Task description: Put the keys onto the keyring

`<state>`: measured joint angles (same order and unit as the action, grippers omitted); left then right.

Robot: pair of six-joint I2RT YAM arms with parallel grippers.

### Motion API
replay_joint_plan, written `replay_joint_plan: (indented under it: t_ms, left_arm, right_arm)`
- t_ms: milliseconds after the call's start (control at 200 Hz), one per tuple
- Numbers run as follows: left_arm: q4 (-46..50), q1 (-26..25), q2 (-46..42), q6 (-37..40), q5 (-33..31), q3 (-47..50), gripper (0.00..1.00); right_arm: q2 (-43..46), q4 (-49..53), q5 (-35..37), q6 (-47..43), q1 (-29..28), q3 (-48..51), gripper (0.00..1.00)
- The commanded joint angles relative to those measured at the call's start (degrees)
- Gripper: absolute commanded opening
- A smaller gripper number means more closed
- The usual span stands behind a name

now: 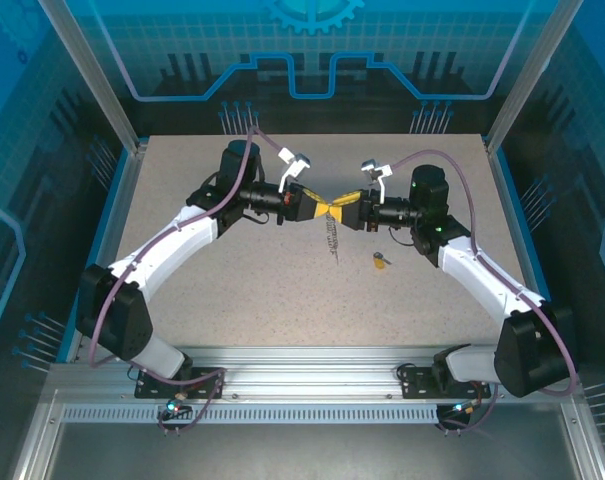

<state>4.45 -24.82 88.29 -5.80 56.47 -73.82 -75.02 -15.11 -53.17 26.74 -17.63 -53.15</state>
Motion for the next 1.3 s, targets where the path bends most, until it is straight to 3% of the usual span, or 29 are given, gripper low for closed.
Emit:
replay_joint_plan:
  t_ms: [0, 145, 410, 805, 925, 1005, 1090, 1295]
  left_arm:
    - [0.73, -0.30, 0.70, 1.58, 2.48, -1.96, 0.00]
    - [0.74, -0.30, 0.82, 1.60, 2.59, -2.10, 0.00]
    - [0.20, -0.36, 0.86, 1.08, 2.81, -2.23, 0.00]
    - [-1.99, -0.45, 0.76, -1.65, 1.75, -2.62, 0.00]
    - [-6.36, -0.41, -0.95, -6.76, -2.79, -0.45, 0.34]
    - [-13.58, -0.27, -3.64, -12.13, -8.19, 3.80, 0.49]
    - [-22.47, -0.23, -6.25, -18.32, -12.55, 9.38, 0.56]
    - [-41.73, -0.23, -7.89, -30.84, -18.06, 20.40, 0.57]
  right_arm:
    - [-0.21, -1.40, -0.38, -0.90, -0.48, -1.96, 0.38]
    - [-0.46, -1.41, -0.69, -0.83, -0.48, -2.14, 0.32]
    - [-0.66, -1.54, -1.36, -1.07, -0.48, -1.80, 0.00]
    - [-1.48, -2.28, -2.12, -0.66, -0.78, -1.31, 0.00]
    - [-0.66, -5.21, 1.34, 0.91, -0.41, 0.65, 0.00]
    - [-0.21, -8.93, 2.40, 3.20, 0.13, 2.25, 0.00]
    - [0.24, -11.95, 3.16, 5.03, 0.41, 3.18, 0.00]
    - [1.41, -18.20, 6.06, 9.61, 0.26, 5.98, 0.00]
